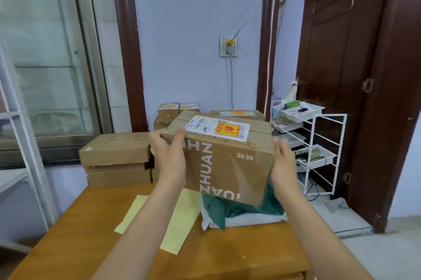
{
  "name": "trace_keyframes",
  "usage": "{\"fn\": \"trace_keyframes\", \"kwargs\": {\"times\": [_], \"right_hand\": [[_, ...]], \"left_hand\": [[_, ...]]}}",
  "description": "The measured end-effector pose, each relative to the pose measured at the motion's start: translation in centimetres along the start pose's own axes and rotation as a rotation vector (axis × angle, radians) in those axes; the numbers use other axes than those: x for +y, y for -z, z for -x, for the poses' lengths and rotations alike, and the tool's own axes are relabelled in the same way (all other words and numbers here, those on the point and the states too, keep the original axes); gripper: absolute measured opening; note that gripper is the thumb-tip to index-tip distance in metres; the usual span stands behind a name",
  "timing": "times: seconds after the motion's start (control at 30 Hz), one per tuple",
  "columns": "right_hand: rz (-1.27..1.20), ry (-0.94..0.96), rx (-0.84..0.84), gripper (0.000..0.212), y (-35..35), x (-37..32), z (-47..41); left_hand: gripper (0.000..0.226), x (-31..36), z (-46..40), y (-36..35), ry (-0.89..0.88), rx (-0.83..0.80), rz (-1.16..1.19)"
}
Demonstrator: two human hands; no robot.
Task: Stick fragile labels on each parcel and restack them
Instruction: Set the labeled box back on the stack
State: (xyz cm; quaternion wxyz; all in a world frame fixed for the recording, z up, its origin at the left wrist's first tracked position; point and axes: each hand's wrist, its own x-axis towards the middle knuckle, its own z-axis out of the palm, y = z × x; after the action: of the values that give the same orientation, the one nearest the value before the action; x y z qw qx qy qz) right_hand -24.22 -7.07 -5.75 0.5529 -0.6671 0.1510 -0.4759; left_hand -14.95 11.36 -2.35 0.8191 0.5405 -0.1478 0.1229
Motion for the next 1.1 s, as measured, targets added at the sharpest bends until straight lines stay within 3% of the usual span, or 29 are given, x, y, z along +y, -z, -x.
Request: {"fn": "trace_keyframes", "kwargs": {"times": [0.13, 0.33, 0.43, 0.57, 0.83, 0.97, 1.1], "right_hand": [[-0.176, -0.157, -0.066, 0.049, 1.9, -1.3, -1.4], [-0.345, -0.133, -0.16, 0.049, 3.0, -2.0, -4.4], [-0.33, -0.151, -0.147, 0.037, 3.2, -1.3, -6.2], [-0.293, -0.246, -0.098, 0.041, 3.1, 0.1, -8.2], [-0.157, -0.358, -0.04, 0.036, 2.2, 3.4, -9.5], [-0.061, -0.381, -0.018, 0.035, 2.2, 4.5, -9.9], [0.11, -0.234, -0.013, 0.028, 2.2, 3.6, -10.5]], "left_hand": [[0.031, -0.4, -0.3, -2.3, 0.0, -0.106, 0.014], [0.026, -1.5, -0.7, -4.5, 0.021, -0.28, 0.051], [0.03, -2.1, -1.3, -5.3, 0.024, -0.359, 0.025], [0.032, -3.4, -1.8, -6.1, 0.041, -0.425, -0.051], [0.034, -7.7, -2.2, -5.7, 0.128, -0.448, -0.124], [0.025, -8.9, -2.9, -5.2, 0.06, -0.454, -0.252], [0.019, -9.0, -4.0, -4.5, 0.06, -0.441, -0.306]]}}
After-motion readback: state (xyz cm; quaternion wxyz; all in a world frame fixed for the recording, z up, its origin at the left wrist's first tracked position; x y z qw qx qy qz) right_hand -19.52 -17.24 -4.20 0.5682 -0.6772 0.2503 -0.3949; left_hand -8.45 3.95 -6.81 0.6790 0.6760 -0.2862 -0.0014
